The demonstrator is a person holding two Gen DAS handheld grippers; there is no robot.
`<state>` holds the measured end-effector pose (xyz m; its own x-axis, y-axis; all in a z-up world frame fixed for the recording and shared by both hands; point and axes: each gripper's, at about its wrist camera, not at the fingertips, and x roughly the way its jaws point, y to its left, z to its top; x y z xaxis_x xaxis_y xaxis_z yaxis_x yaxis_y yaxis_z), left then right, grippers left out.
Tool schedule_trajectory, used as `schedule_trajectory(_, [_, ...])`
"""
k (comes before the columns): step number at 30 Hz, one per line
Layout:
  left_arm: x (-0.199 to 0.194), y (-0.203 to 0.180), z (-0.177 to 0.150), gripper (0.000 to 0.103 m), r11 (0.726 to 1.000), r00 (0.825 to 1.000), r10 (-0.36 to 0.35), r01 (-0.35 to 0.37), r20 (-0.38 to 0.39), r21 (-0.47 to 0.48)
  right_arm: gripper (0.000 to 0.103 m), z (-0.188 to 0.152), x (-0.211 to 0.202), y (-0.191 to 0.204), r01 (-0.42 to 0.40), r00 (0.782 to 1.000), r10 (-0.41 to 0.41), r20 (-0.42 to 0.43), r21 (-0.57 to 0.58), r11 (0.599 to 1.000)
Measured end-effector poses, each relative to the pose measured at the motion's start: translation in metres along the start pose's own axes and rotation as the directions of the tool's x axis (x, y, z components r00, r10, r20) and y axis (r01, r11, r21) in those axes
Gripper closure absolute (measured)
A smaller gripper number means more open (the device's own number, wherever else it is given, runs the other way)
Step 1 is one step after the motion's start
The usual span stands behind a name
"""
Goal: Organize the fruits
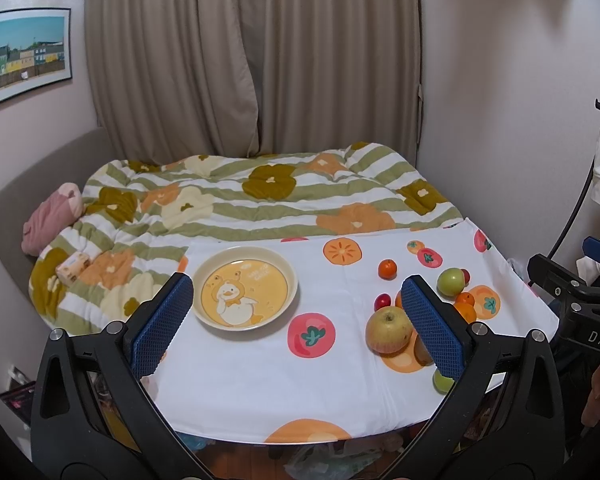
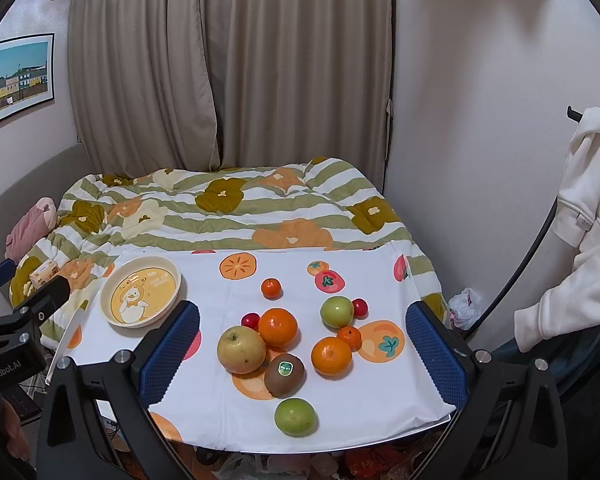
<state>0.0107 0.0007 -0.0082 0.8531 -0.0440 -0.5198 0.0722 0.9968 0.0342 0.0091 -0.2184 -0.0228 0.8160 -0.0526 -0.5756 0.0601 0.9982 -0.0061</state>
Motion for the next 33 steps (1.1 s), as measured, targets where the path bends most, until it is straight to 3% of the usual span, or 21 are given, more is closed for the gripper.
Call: schedule_trajectory(33, [-0.0008, -0.0088, -0.0017, 0.000, 1.000, 1.000, 0.000, 0.000, -0.005, 0.010, 0.000, -0.0031, 0.0005, 0.0008, -0.003, 1.000, 0.003, -0.004, 0.003, 1.000])
